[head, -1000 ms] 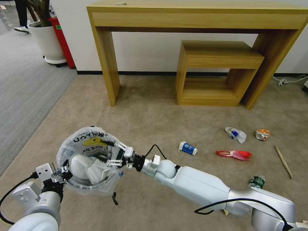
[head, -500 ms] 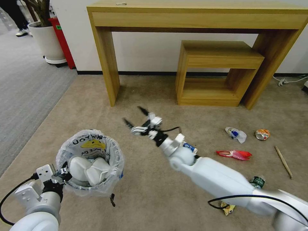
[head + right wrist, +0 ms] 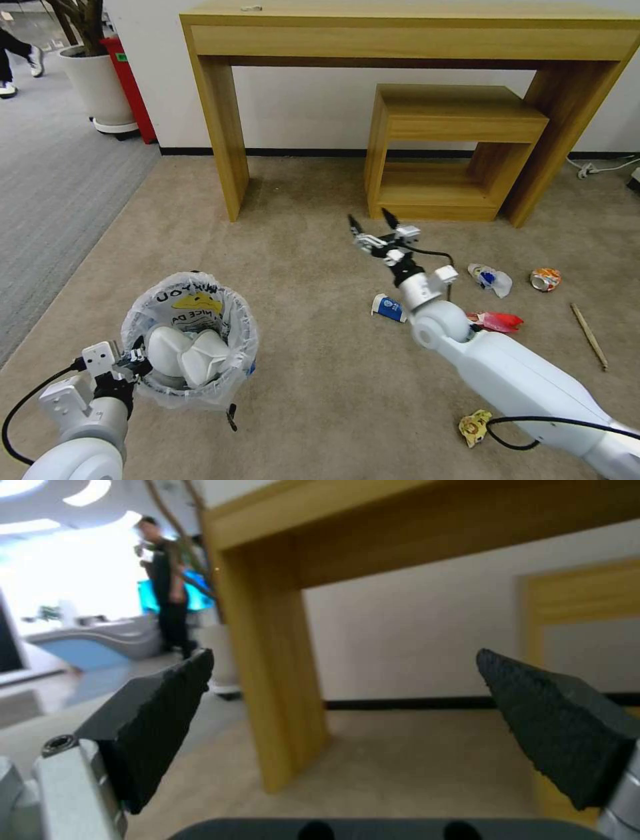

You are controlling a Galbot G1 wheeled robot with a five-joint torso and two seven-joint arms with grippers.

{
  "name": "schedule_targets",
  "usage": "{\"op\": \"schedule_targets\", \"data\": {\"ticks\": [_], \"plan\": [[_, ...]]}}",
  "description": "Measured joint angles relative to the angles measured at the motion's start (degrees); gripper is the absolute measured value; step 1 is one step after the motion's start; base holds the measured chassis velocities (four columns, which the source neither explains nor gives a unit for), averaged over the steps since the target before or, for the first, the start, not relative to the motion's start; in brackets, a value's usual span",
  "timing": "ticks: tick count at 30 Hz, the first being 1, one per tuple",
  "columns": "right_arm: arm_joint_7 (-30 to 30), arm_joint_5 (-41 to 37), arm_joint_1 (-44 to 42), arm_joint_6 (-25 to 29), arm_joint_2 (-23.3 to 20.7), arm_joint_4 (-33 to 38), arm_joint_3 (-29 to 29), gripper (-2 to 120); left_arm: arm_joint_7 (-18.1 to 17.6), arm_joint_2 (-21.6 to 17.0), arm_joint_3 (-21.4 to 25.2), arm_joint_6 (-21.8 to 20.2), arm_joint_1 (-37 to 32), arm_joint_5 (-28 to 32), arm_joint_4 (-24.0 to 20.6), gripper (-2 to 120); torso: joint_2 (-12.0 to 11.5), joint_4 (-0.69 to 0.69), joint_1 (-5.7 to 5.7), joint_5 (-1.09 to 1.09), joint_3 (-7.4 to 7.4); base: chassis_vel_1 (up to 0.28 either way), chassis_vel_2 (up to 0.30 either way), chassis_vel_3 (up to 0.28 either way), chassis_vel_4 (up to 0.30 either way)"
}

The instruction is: Pick up the trash bin and place the garbage on the floor into it.

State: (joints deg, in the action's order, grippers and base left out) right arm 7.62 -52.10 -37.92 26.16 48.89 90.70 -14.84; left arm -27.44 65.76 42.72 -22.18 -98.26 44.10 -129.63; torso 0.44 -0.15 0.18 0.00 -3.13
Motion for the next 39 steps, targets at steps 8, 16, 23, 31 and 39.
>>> {"op": "schedule_targets", "data": {"ticks": [8,16,23,31,39], "plan": [[6.2,3.2,-6.2,-5.7,-2.6,0.4,4.6,100,6.2,0.0,0.6,-2.4,-1.0,-7.5,1.2,1,0.0,0.02,0.0,0.0,0.0,0.0,0.0,0.0,0.0],[6.6,7.6,-11.1,-5.4,-3.4,-1.0,7.8,100,11.2,0.1,1.3,-2.1,-1.8,-12.3,1.5,1,0.0,0.01,0.0,0.01,0.0,0.0,0.0,0.0,0.0],[5.0,11.1,-14.4,-3.2,-4.0,-1.3,10.4,100,13.1,0.4,1.3,-0.5,-2.0,-11.7,1.7,1,0.0,0.0,0.0,0.0,0.0,0.0,0.0,0.0,0.0],[2.9,12.4,-16.7,-1.1,-4.7,-0.6,13.4,100,13.6,0.7,1.5,0.9,-2.1,-11.2,1.9,1,0.0,0.01,0.0,0.0,0.0,0.0,0.0,0.0,0.0],[1.3,13.6,-17.3,0.5,-4.7,-0.6,14.2,100,13.0,0.9,1.5,1.3,-2.2,-11.0,2.4,1,0.0,0.01,0.0,-0.01,0.0,0.0,0.0,0.0,0.0]]}}
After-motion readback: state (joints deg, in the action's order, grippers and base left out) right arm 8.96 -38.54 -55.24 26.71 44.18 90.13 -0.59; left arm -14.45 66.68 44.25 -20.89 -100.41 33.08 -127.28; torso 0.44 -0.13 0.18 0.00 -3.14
